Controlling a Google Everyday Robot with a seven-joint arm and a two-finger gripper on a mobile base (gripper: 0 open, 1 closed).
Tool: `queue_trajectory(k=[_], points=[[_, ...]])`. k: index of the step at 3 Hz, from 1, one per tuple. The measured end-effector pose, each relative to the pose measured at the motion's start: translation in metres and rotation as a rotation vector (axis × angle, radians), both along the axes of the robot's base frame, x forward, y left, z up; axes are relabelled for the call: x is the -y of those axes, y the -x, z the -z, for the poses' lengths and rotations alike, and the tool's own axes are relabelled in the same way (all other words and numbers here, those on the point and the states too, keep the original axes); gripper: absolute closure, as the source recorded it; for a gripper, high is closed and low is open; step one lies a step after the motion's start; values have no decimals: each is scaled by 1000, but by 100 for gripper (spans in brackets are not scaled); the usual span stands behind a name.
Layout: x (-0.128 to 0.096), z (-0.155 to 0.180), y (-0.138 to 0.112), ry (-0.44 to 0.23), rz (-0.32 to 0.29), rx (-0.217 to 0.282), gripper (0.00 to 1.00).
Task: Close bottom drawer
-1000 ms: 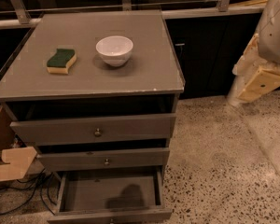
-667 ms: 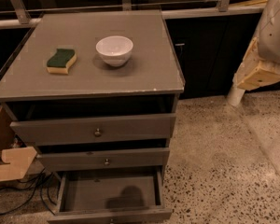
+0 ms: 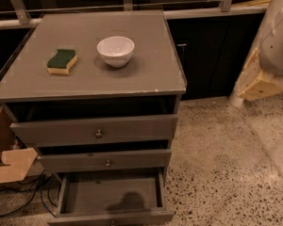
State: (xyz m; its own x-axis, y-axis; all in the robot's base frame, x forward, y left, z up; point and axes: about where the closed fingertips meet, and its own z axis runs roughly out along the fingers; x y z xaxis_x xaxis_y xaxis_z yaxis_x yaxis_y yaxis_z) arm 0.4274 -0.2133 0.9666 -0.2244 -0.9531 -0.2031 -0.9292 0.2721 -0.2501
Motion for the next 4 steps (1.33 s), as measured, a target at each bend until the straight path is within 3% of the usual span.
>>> queue_trajectory(k=[1, 2, 3, 4], points=[[-19, 31, 32, -1, 5, -7, 100], [-36, 81, 62, 1, -5, -57, 100], [-33, 104, 73, 14, -4, -104, 100], [-33, 104, 73, 14, -4, -104, 100]])
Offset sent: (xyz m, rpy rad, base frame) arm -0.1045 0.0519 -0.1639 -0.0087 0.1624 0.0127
